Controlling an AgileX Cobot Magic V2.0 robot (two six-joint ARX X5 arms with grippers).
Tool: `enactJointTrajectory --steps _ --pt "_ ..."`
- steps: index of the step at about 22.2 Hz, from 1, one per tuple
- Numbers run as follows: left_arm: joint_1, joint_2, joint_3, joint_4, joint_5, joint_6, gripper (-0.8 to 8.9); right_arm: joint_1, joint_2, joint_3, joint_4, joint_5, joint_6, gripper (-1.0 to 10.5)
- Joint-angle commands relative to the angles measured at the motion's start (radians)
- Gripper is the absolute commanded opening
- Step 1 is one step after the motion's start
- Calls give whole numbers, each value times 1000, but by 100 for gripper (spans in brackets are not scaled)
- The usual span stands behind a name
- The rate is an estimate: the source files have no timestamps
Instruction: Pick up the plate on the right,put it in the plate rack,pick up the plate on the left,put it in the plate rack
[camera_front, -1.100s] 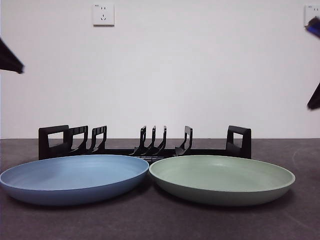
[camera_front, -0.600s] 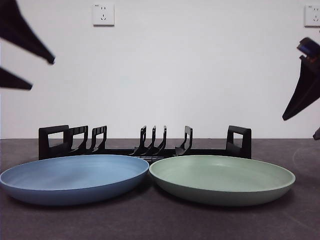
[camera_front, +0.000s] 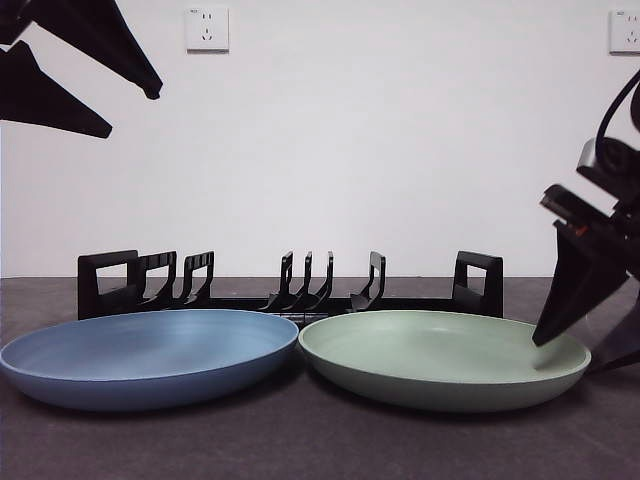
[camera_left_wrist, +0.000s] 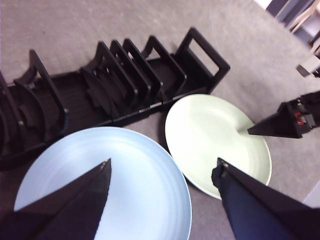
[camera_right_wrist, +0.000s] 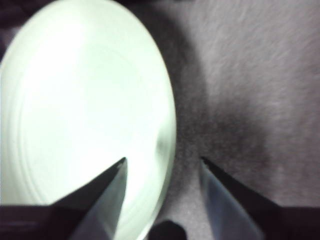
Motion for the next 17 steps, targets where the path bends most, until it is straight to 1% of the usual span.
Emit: enactJointTrajectory --steps 1,2,3,8,12,15,17 --pt "-14 2 -2 -12 -12 27 346 7 19 3 5 13 4 74" --pt "-19 2 -2 -16 -13 28 346 7 19 3 1 31 16 22" --pt "-21 2 -2 -19 -13 28 346 7 19 3 -2 46 23 -6" --pt "-35 2 -2 -39 -13 37 346 6 15 3 -9 51 38 -11" --pt "-63 2 -1 -51 4 130 346 6 -18 3 -12 50 84 -11" --pt "-117 2 12 -81 -2 250 346 6 -76 3 -13 46 113 -11" --pt "-165 2 17 -83 -13 307 346 6 -117 6 -16 43 134 -11"
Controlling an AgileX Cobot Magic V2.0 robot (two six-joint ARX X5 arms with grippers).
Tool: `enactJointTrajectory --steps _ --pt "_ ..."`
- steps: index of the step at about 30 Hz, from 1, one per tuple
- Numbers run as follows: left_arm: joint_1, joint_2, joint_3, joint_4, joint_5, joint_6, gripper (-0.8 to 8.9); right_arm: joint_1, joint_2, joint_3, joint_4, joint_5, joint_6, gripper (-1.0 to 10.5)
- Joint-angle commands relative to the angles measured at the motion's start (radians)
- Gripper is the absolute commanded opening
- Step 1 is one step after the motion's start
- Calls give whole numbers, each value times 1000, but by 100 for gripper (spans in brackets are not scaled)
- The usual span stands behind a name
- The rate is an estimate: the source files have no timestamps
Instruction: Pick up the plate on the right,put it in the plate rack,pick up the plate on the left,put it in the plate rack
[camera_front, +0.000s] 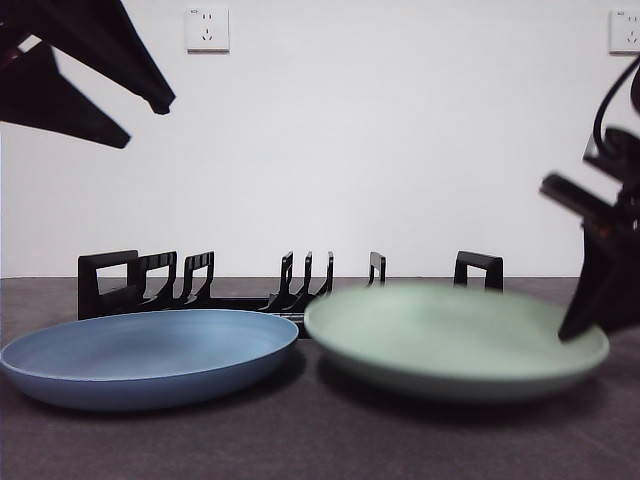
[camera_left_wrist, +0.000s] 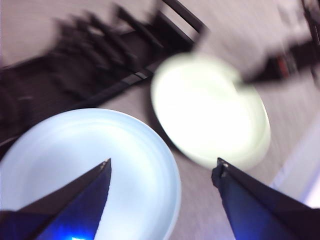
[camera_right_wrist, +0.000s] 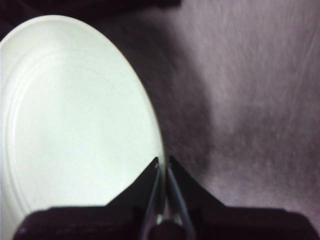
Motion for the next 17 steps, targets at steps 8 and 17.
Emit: enactJointTrajectory --steps 8,17 --pt "-320 3 18 6 -232 339 345 29 -95 139 -200 -8 33 -12" --pt "-594 85 18 6 -546 584 345 132 -95 264 -313 -8 29 -12"
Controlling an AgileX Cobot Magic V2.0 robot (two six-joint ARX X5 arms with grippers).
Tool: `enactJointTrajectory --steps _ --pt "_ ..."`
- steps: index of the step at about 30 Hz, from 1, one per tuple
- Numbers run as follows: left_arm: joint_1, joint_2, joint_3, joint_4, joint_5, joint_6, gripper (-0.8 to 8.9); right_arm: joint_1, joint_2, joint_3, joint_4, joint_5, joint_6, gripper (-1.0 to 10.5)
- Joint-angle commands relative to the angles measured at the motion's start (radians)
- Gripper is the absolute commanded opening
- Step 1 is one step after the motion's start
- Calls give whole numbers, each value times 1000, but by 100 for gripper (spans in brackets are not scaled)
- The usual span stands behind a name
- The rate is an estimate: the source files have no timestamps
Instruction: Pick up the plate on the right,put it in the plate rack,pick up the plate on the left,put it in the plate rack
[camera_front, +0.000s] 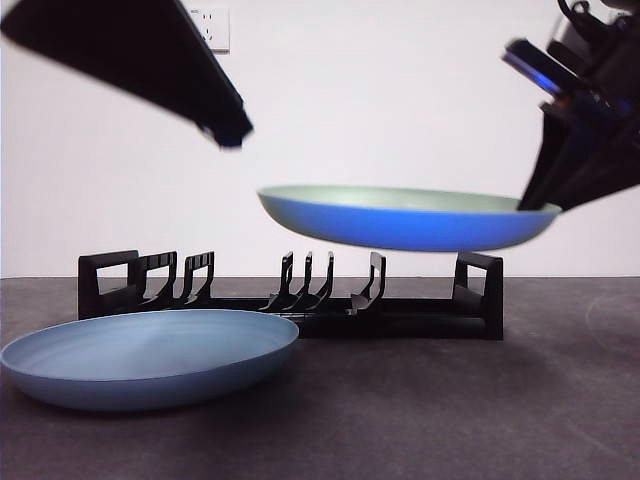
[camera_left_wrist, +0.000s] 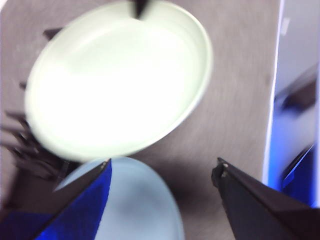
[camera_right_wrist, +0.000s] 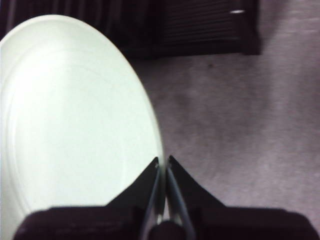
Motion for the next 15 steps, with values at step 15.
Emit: enactJointTrajectory --steps 15 --pt "-79 218 -1 64 -64 172 87 97 0 22 -34 -8 -1 -11"
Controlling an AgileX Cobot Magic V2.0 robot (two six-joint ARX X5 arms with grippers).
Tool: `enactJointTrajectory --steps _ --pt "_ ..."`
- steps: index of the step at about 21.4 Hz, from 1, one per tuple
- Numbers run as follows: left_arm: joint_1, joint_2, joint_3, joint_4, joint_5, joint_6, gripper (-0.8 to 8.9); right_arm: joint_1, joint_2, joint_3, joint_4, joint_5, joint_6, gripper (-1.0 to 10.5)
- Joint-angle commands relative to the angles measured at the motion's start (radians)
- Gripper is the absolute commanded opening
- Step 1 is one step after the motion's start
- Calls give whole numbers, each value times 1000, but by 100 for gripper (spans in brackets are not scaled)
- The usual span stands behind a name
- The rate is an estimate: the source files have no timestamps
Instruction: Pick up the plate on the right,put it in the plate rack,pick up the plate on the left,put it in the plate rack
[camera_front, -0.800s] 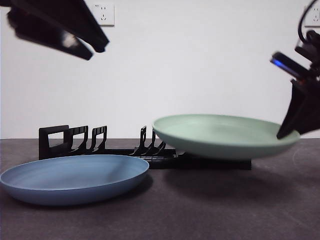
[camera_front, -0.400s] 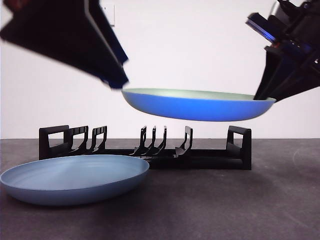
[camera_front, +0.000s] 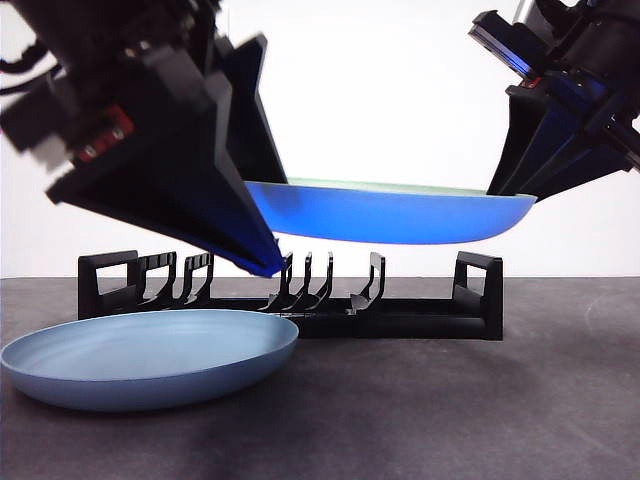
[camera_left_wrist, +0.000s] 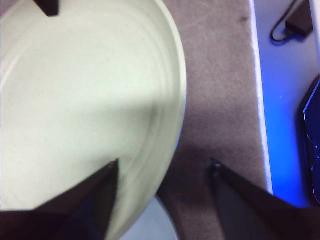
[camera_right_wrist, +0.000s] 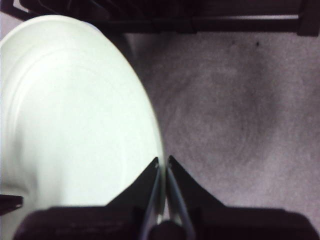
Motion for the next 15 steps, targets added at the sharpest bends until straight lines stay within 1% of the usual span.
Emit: enactJointTrajectory --steps 1,3,12,13,14,15 --pt "-3 18 -1 8 -1 30 46 2 0 4 5 -7 -1 -11" --pt "-3 26 -1 10 0 32 -14 2 0 4 5 -7 -1 -11" --pt "-4 29 -1 11 0 44 -9 1 0 6 6 -6 -2 2" --pt "-4 29 -1 11 1 44 -9 0 -2 8 8 -5 -6 18" --pt "-4 29 -1 14 0 43 -9 0 -5 12 13 -2 -23 89" --pt "-4 29 -1 24 0 42 -9 -1 -9 20 15 2 -37 206"
